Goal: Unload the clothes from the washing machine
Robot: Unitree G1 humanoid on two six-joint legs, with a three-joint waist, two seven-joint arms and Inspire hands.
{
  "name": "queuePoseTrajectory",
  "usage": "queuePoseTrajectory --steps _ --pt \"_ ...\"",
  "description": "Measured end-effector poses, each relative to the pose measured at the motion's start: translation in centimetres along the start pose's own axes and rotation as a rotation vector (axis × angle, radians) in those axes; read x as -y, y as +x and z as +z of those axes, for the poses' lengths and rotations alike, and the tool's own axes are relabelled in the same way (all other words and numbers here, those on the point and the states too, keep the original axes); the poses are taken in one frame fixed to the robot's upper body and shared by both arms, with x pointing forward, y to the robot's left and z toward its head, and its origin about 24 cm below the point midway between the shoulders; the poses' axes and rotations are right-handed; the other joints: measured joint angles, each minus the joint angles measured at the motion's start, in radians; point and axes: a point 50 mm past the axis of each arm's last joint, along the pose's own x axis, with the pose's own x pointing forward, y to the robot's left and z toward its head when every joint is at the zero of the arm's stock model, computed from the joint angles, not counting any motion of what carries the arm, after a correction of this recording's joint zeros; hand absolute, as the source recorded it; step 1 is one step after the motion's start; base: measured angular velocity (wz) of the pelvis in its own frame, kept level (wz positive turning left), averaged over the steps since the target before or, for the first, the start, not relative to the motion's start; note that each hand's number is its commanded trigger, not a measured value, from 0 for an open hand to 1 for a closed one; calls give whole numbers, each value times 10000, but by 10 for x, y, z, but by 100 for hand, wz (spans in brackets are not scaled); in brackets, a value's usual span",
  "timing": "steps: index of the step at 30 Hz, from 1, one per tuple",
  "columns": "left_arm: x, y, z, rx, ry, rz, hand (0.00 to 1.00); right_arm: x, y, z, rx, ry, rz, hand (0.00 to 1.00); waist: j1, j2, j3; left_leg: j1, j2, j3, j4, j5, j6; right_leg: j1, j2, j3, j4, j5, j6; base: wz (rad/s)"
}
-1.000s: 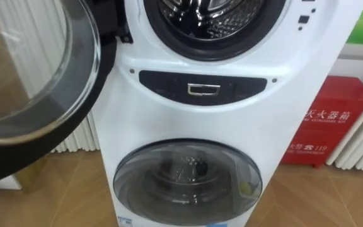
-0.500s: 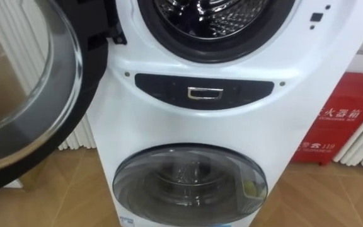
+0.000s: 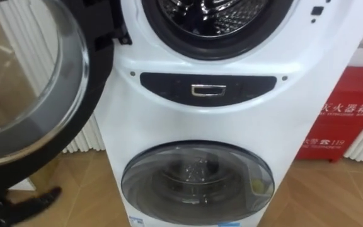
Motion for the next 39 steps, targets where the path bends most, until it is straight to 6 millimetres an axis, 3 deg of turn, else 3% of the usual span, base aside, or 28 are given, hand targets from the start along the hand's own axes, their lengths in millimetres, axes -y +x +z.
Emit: queuePoseTrajectory --steps 3,5,10,15,20,23,27,34,36,37,38,39 --pt "3 0 9 174 52 214 0 6 -1 -2 -17 30 -160 0 106 -8 28 -68 31 -18 -14 1 -2 -94 33 30 16 20 -32 3" --pt "4 0 16 366 215 411 0 8 -2 -4 -178 140 -230 0 153 -115 8 -117 41 -84 -6 7 -12 -111 35 -60 -12 24 -40 8" --pt "6 0 28 854 522 602 0 8 -2 -7 -334 216 -99 0 213 -303 41 -125 40 -247 -7 7 -12 -42 24 -121 -80 34 -50 6" --pt "8 -1 36 1055 1060 702 0 7 -2 -7 -366 -136 88 0 135 -393 64 -207 41 -301 -3 7 -12 -49 8 -165 -126 38 -45 7" --pt "21 -7 42 1149 1318 143 0 4 -2 -6 -409 -165 309 0 -61 -489 123 -419 12 -766 102 7 -12 137 -66 -445 -453 125 36 28" --pt "36 -12 43 1265 1777 -457 0 2 -2 -7 -470 -279 422 0 -87 -537 155 -508 -1 -1061 115 9 -9 257 -75 -407 -632 184 41 41" --pt "47 -24 40 1274 2290 -950 0 -4 0 -3 -469 -439 880 0 -93 -551 167 -632 2 -1080 139 10 -9 252 -94 -424 -757 193 44 26" --pt "79 -48 21 1012 3103 -2854 0 -19 2 0 -527 -1305 1665 0 -315 -551 181 -692 3 -1327 140 13 -9 237 -103 -370 -603 195 39 14" --pt "92 -54 14 878 3445 -3706 0 -22 3 1 -500 -1290 1713 0 -425 -652 237 -806 -88 -1074 582 12 -10 453 -313 -30 -610 224 11 12" --pt "106 -61 13 989 3667 -4571 0 -28 5 9 -289 -1349 1835 0 -573 -1010 467 -1543 -338 -753 1876 38 -144 749 -806 816 -903 223 38 46" --pt "132 -75 13 1218 3580 -6024 0 -27 5 11 -178 -1309 1809 0 -769 -963 406 -2124 -437 -1040 1098 170 -175 505 -976 1494 -886 225 171 58" --pt "145 -82 17 1549 3551 -6777 0 -26 5 10 -197 -1255 1754 0 -832 -868 387 -2236 -334 -935 595 302 211 287 -971 1540 -818 177 303 30"
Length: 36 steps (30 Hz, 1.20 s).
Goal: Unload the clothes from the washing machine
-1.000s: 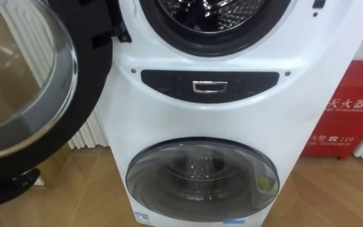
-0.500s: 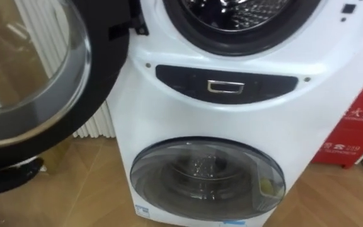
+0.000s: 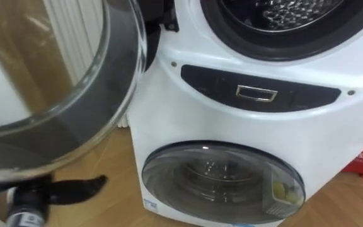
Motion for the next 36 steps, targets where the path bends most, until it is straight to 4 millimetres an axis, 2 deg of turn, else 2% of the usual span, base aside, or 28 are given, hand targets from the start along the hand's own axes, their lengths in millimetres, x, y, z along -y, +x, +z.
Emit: queuePoseTrajectory --steps 1,2,3,4,5,6,7,8,9,10,11,12,14,16,17,19,21,22,23,24,26,27,28,29,30,32,35,36 --pt "18 3 15 814 8 -1071 0 -3 1 1 -76 51 86 0 109 -86 -30 36 -134 668 -141 236 171 -295 -98 -175 63 -119 255 -40" --pt "28 4 22 1364 11 -1653 0 -4 2 1 -83 16 190 0 335 -106 -55 272 -138 944 -132 237 173 -320 -68 -468 56 -147 296 -84" --pt "30 4 24 1548 21 -1778 0 -5 2 3 -27 14 250 0 433 -74 -47 460 -126 868 -151 236 174 -346 60 -498 29 -143 279 -136" --pt "28 4 27 1748 79 -1924 0 -5 2 4 133 46 294 0 538 29 -69 826 -80 375 -242 234 170 -471 529 -503 -282 99 73 -145" --pt "24 4 28 1865 104 -1913 0 -5 2 8 300 27 265 0 506 121 -139 1040 -83 151 -315 213 136 -473 725 -956 -394 390 -211 -132" --pt "22 -2 24 1719 64 -1960 0 -3 2 8 314 -42 219 0 448 223 -210 1107 -63 154 -335 198 106 -419 699 -1075 -370 443 -255 -54" --pt "23 -13 10 1242 -47 -2194 0 -1 0 2 165 -107 47 0 213 234 -221 1102 -86 205 -157 115 -153 -211 614 -864 -349 462 -269 51" --pt "27 -13 7 1094 11 -2556 0 -2 -1 -6 -104 3 -20 0 -101 193 -206 868 -146 203 -694 296 -250 -45 457 -435 -331 436 -228 94" --pt "28 -13 9 1172 15 -2729 0 -3 -1 -7 -168 117 -10 0 -214 165 -199 608 -199 145 -1155 585 -236 -66 391 -247 -293 392 -158 98" --pt "30 -13 14 1415 35 -2948 0 -4 -1 -11 -312 256 80 0 -251 62 -310 461 -246 635 -1110 1110 164 -233 253 -179 -182 242 61 32" --pt "30 -12 17 1551 85 -3041 0 -5 0 -8 -343 236 244 0 -10 -78 -349 575 -236 1019 -1072 1115 170 -245 252 -415 -115 191 118 -7" --pt "29 -12 17 1561 112 -3053 0 -6 0 -7 -317 220 304 0 106 -156 -353 695 -237 1079 -1070 1114 169 -175 297 -558 -112 181 130 -51" --pt "27 -11 15 1480 259 -2984 0 -6 2 0 -101 229 361 0 188 -215 -388 1112 -230 932 -1070 1036 102 194 357 -1117 -128 243 51 -47" --pt "26 -10 12 1333 290 -3093 0 -7 3 4 9 183 325 0 88 -107 -369 1250 -226 933 -1073 1017 79 379 362 -1156 -118 241 51 -10" --pt "26 -9 7 1133 303 -3161 0 -7 3 5 -47 157 319 0 -52 -16 -312 1286 -226 944 -1075 1003 60 420 363 -1156 -115 213 50 3" --pt "25 -8 -3 678 221 -3208 0 -8 3 5 -190 142 327 0 -65 118 -279 1270 -213 951 -1076 916 63 352 386 -1177 -105 116 43 -12" --pt "24 -8 -31 -386 1 -3108 0 -6 3 3 -355 240 185 0 -53 209 -244 1249 -197 933 -1073 743 98 319 415 -1361 -100 -39 -89 -17" --pt "22 -11 -65 -1851 -289 -2966 0 -4 3 3 -374 341 52 0 -100 255 -258 1288 -201 939 -1059 733 75 372 447 -1392 -50 -54 -122 -12" --pt "20 -20 -102 -3511 -645 -2694 0 -4 2 2 -370 409 -59 0 -131 286 -281 1385 -184 951 -1033 689 8 461 489 -1388 -20 -115 -185 -11" --pt "19 -29 -121 -4392 -853 -2493 0 -4 2 1 -356 486 -108 0 -121 284 -281 1421 -148 959 -1031 665 -28 494 522 -1384 -2 -149 -210 -12" --pt "11 -79 -187 -7743 -1829 -1140 0 -2 -1 -9 -534 775 -371 0 -23 171 -331 1610 -46 997 -977 630 -154 479 616 -1390 39 -283 -332 -5" --pt "7 -96 -200 -8500 -2029 -670 0 -2 -2 -13 -600 915 -451 0 19 128 -350 1616 -12 997 -945 603 -197 476 649 -1385 63 -314 -364 -3" --pt "-1 -132 -220 -9871 -2549 405 0 -3 -3 -20 -742 1191 -579 0 112 64 -428 1632 46 1012 -934 568 -259 492 715 -1371 62 -356 -431 0" --pt "-10 -163 -232 -10892 -3134 1661 0 -4 -4 -27 -863 1391 -638 0 271 -28 -439 1641 97 1003 -915 544 -310 501 760 -1379 62 -390 -483 0" --pt "-13 -177 -236 -11232 -3492 2299 0 -4 -5 -29 -915 1470 -666 0 307 -78 -434 1643 113 984 -909 536 -325 504 777 -1376 60 -394 -492 0" --pt "-15 -223 -246 -12264 -4667 4531 0 1 -8 -39 -1128 1851 -920 0 635 -87 -410 1756 134 966 -880 504 -375 664 788 -1379 32 -399 -494 0" --pt "-11 -254 -250 -13178 -5344 6301 0 2 -8 -39 -1163 1850 -1038 0 967 -47 -387 1864 107 962 -881 451 -396 832 761 -1372 -110 -425 -471 -2" --pt "-10 -257 -250 -13254 -5444 6532 0 2 -9 -39 -1167 1852 -1030 0 1031 -28 -386 1879 104 962 -879 451 -396 839 753 -1379 -99 -430 -464 0"
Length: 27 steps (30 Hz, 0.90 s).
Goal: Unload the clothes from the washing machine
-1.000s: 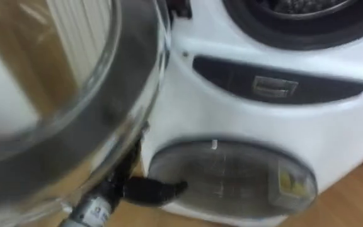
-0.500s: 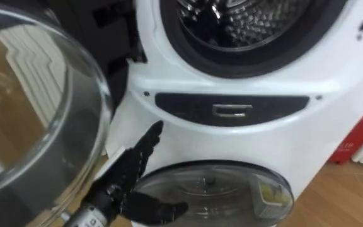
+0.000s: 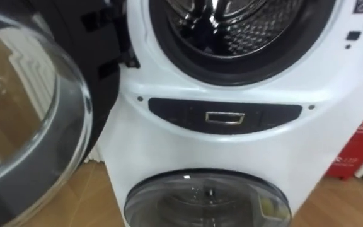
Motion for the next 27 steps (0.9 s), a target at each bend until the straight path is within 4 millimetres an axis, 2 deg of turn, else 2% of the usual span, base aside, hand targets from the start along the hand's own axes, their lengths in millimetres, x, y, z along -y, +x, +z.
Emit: queuePoseTrajectory --steps 3,4,5,6,7,8,9,11,12,14,15,17,18,20,22,24,27 --pt "-1 1 8 42 -1401 347 0 2 0 2 34 -109 -31 0 127 133 44 98 -5 -27 -12 -16 1 124 -6 -7 -13 -35 15 8" --pt "1 1 20 357 -1824 295 0 3 0 7 214 -333 -48 0 127 247 57 113 0 -55 -17 -35 14 128 -16 -26 3 -66 12 10" --pt "5 1 43 1033 -2279 182 0 7 0 10 324 -387 -163 0 135 372 67 107 0 -116 -21 -47 25 141 -2 -35 17 -80 13 11" --pt "7 1 56 1421 -2375 94 0 10 -1 12 343 -400 -269 0 164 421 73 116 -3 -124 -26 -47 26 146 -1 -44 38 -86 12 5" --pt "10 -2 85 2252 -2396 -100 0 17 -1 14 382 -429 -484 0 271 558 60 153 0 -125 -23 -45 29 171 11 -34 72 -87 9 0" --pt "13 -9 115 3288 -2279 -346 0 22 -2 19 503 -555 -666 0 345 593 87 131 1 -123 -16 -44 29 187 17 -48 91 -90 5 -5" --pt "14 -13 129 3827 -2198 -456 0 24 -3 21 550 -633 -748 0 350 642 87 131 -1 -122 -17 -44 29 185 15 -47 124 -97 1 0" --pt "20 -37 182 5944 -1938 -998 0 32 -4 26 716 -862 -997 0 353 834 80 55 -8 -111 8 -45 30 79 1 -68 175 -128 1 0" --pt "22 -44 194 6451 -1898 -1164 0 34 -5 26 721 -860 -1042 0 356 814 46 4 -14 -122 16 -45 30 41 -3 -82 176 -129 3 8" --pt "30 -72 237 8173 -1787 -1675 0 38 -6 25 805 -633 -1151 0 367 971 -32 -137 -40 -258 26 -38 37 -102 -8 -128 220 -131 7 10" --pt "31 -79 246 8526 -1725 -1753 0 39 -7 26 868 -639 -1169 0 360 1016 -60 -184 -44 -293 48 -37 37 -124 -9 -133 216 -130 7 0" --pt "32 -105 275 9758 -1537 -2022 0 40 -7 28 966 -674 -1212 0 365 1025 -52 -225 -49 -356 97 -37 37 -95 -10 -111 189 -130 6 -6" --pt "29 -107 276 9932 -1588 -2031 0 39 -7 29 1007 -680 -1202 0 370 1054 -63 -206 -46 -357 96 -38 36 -75 -5 -98 181 -130 6 -6" --pt "29 -114 280 10147 -1467 -2048 0 43 -8 23 931 -653 -1322 0 458 991 -43 -178 -35 -385 118 -41 32 -77 2 -121 165 -126 4 8" --pt "30 -124 286 10581 -1442 -2176 0 46 -9 19 840 -632 -1397 0 618 925 -64 -186 -34 -412 118 -41 31 -81 1 -141 158 -125 5 8" --pt "30 -133 291 10945 -1389 -2237 0 46 -10 18 802 -844 -1394 0 651 912 -61 -189 -45 -598 117 -43 30 -50 -4 -140 160 -124 6 12" --pt "24 -142 298 11318 -1267 -1978 0 44 -9 21 836 -1100 -1321 0 656 941 -13 -182 -65 -605 115 -43 30 -26 -23 -132 154 -124 7 5"
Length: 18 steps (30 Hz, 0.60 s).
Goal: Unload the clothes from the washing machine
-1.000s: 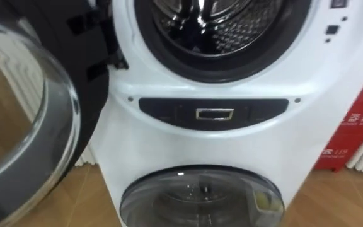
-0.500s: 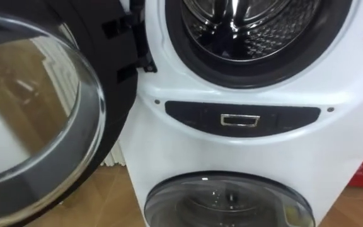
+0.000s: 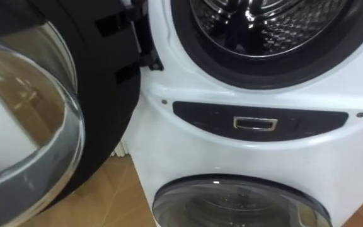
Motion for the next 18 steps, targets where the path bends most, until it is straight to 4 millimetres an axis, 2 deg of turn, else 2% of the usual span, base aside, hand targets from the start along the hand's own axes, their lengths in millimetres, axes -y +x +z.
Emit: queuePoseTrajectory --steps 2,4,9,12,15,18 --pt "-6 3 9 61 497 383 0 0 0 0 7 -312 4 0 -10 57 41 -26 -18 0 -1 0 1 -21 -11 45 -7 7 11 0" --pt "-11 4 16 209 1004 599 0 1 -1 -2 -82 -610 3 0 -2 58 46 -41 -24 4 -6 0 1 -31 -16 88 -2 9 14 2" --pt "-7 4 41 1013 2484 674 0 0 -1 -8 -311 -1243 241 0 2 -86 122 -189 -37 -127 35 -16 29 -59 -26 37 -4 32 52 16" --pt "0 1 54 1532 3031 552 0 0 -2 -13 -569 -1617 403 0 32 -162 167 -289 -29 -285 165 -48 83 -30 -24 12 11 95 95 22" --pt "14 -4 69 2019 3717 425 0 0 -2 -16 -689 -1634 433 0 7 -176 179 -648 -66 -738 513 -73 150 -26 -40 -103 3 244 163 47" --pt "33 -14 87 3066 4180 132 0 0 -2 -18 -853 -1638 475 0 3 -191 190 -899 -87 -1211 755 -41 254 -25 -86 90 24 369 190 53"
